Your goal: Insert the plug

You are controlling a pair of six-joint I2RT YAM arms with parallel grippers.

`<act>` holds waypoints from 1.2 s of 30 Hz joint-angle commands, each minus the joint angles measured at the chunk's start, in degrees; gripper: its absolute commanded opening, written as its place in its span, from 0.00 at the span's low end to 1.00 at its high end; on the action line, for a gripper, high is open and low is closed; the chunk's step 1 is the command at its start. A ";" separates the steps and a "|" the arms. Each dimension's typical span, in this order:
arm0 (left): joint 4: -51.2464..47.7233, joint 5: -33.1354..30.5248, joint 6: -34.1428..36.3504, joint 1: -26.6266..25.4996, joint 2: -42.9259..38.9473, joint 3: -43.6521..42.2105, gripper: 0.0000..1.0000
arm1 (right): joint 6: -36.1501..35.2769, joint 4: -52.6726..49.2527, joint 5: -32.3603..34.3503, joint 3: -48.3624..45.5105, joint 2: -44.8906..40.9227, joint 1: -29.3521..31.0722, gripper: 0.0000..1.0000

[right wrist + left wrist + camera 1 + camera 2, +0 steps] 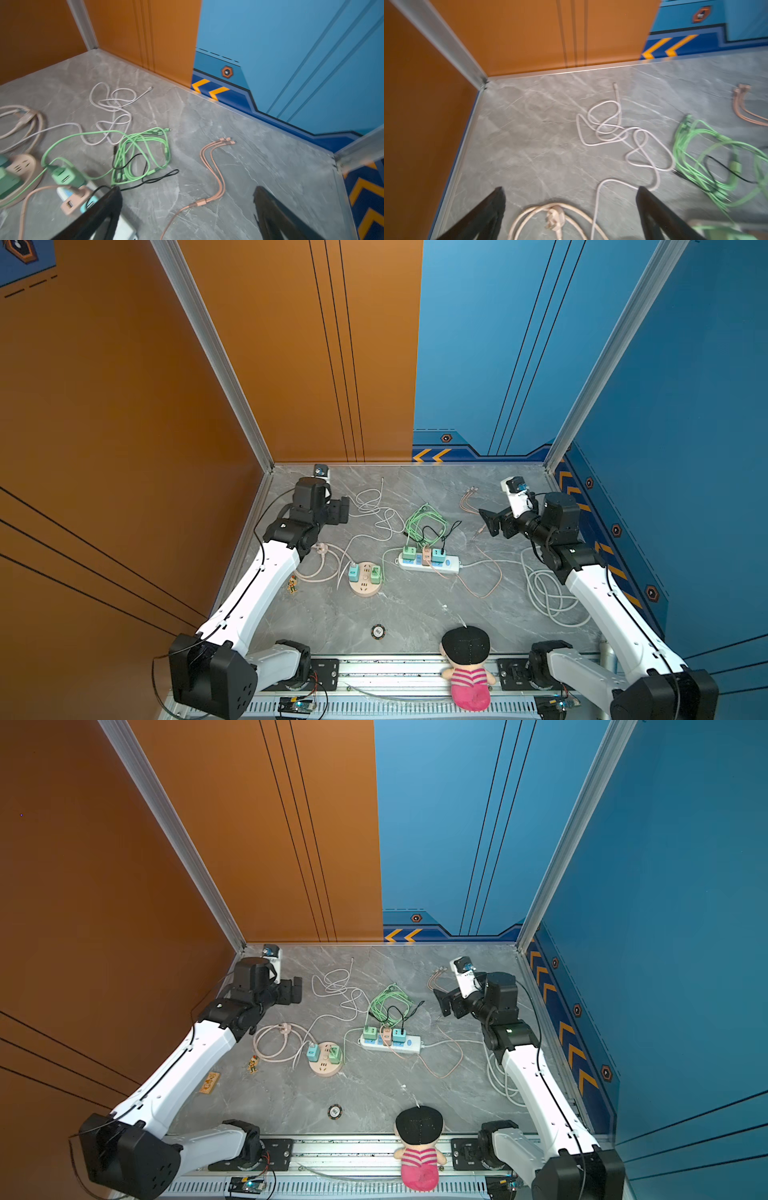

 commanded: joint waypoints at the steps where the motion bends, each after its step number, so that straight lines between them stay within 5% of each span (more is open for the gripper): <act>1: 10.23 0.39 -4.85 7.85 -1.39 -8.82 0.98 | 17.08 21.72 5.01 -9.23 0.97 -4.79 1.00; 5: 22.95 -6.30 0.32 8.56 -0.57 -17.44 0.98 | 16.17 25.17 11.80 -14.33 5.18 -6.15 1.00; 10: 28.91 -5.61 1.43 9.37 3.92 -20.89 0.98 | 18.16 38.96 14.92 -20.58 12.94 -7.54 1.00; 20: 40.26 -0.39 0.79 9.40 9.51 -26.84 0.98 | 20.59 40.16 7.01 -19.77 16.84 -13.22 1.00; 28: 51.82 -0.71 2.29 8.06 15.23 -28.37 0.98 | 15.73 57.90 12.51 -27.75 23.72 -7.88 1.00; 36: 61.58 -1.71 6.16 3.84 17.72 -32.18 0.98 | 12.24 57.10 14.81 -26.17 27.76 -4.88 1.00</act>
